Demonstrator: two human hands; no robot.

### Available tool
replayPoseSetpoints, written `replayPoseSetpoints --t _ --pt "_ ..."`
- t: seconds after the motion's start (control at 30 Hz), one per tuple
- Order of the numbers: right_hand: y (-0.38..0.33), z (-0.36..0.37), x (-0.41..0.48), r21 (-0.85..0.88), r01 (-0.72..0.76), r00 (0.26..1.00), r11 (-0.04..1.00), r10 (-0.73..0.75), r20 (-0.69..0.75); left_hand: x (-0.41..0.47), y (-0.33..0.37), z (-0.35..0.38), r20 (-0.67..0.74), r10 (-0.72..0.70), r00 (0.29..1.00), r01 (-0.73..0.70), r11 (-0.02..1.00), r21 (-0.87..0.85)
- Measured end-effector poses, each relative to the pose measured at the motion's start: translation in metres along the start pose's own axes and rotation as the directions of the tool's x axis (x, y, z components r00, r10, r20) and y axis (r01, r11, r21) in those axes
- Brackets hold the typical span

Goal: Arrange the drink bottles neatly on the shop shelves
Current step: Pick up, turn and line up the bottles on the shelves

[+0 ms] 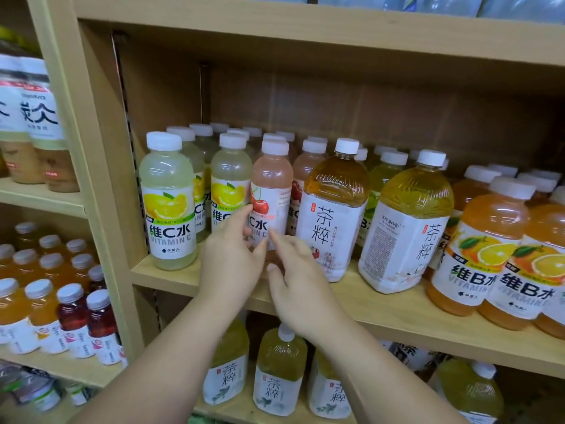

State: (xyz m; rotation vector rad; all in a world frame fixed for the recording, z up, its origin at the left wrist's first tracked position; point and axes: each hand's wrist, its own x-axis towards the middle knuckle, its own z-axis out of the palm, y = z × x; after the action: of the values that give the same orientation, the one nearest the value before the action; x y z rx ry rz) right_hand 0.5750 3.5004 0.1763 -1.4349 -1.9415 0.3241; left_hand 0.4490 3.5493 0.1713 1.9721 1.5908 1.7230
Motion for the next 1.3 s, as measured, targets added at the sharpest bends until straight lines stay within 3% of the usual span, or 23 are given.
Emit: replayPoseSetpoints --t 0.17,0.4,0.63,0.93,1.1,1.3 --pt "-0.003 -0.001 0.006 0.032 -0.057 0.995 0.998 0.054 0.089 0.002 0.001 0.000 0.008 -0.002 1.000 0.003 0.999 -0.038" --pt "-0.004 0.004 0.000 0.067 0.002 0.998 0.998 0.003 -0.066 0.004 -0.001 -0.005 -0.024 -0.027 0.999 0.024 0.996 -0.087" --pt "-0.004 0.001 0.005 0.110 -0.044 0.995 0.993 0.033 0.094 -0.005 0.001 0.002 -0.005 0.030 1.000 -0.030 0.999 -0.030" --pt "-0.007 -0.005 0.001 0.183 -0.062 0.996 0.981 0.051 0.067 -0.011 0.004 0.005 -0.025 0.033 0.999 -0.034 0.999 -0.042" --pt "-0.008 -0.004 0.005 0.148 -0.068 0.996 0.987 0.059 0.066 -0.003 0.003 0.007 0.142 0.006 0.990 -0.004 1.000 -0.019" --pt "-0.003 -0.007 0.004 0.148 -0.118 0.986 0.982 0.098 0.138 -0.009 0.011 0.000 0.174 -0.084 0.981 0.091 0.995 -0.032"
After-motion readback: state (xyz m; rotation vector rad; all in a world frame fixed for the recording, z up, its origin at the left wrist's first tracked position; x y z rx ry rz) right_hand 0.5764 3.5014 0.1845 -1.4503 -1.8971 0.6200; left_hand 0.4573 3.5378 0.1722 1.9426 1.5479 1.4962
